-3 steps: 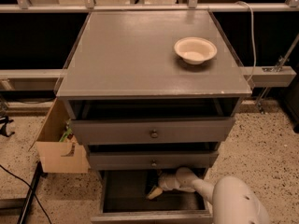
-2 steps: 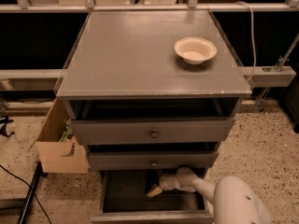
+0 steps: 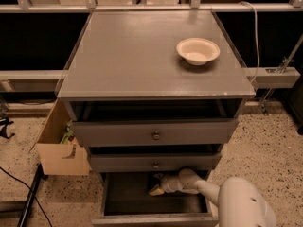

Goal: Pick rxbar blueberry from bottom drawer and place on counter

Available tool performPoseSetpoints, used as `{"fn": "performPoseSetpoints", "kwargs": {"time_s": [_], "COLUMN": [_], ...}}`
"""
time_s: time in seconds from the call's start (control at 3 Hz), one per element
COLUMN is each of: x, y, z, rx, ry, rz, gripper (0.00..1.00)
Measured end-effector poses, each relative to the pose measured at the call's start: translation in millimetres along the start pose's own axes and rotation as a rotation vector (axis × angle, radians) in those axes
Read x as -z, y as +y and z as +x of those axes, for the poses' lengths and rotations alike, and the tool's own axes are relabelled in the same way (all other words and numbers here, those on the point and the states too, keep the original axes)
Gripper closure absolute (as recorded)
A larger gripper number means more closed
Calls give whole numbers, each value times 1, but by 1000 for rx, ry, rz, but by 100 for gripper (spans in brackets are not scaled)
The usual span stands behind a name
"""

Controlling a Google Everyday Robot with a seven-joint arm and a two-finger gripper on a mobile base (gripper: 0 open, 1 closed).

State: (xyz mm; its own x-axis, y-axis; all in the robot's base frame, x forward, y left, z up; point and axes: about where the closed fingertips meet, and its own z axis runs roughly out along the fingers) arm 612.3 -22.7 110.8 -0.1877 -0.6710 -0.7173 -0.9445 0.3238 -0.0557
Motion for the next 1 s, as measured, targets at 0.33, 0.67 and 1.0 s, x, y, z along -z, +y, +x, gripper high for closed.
{"fn": "performPoseSetpoints", "kwargs": {"time_s": [0.33,0.67,1.0], "x": [24,45,69], "y": [0,2,12], "z": [-1,0,-4], "rx": [-73,-133,-168], "ry": [-1,-4,1], "rz": [77,130,149], "gripper": [100,100,100]}}
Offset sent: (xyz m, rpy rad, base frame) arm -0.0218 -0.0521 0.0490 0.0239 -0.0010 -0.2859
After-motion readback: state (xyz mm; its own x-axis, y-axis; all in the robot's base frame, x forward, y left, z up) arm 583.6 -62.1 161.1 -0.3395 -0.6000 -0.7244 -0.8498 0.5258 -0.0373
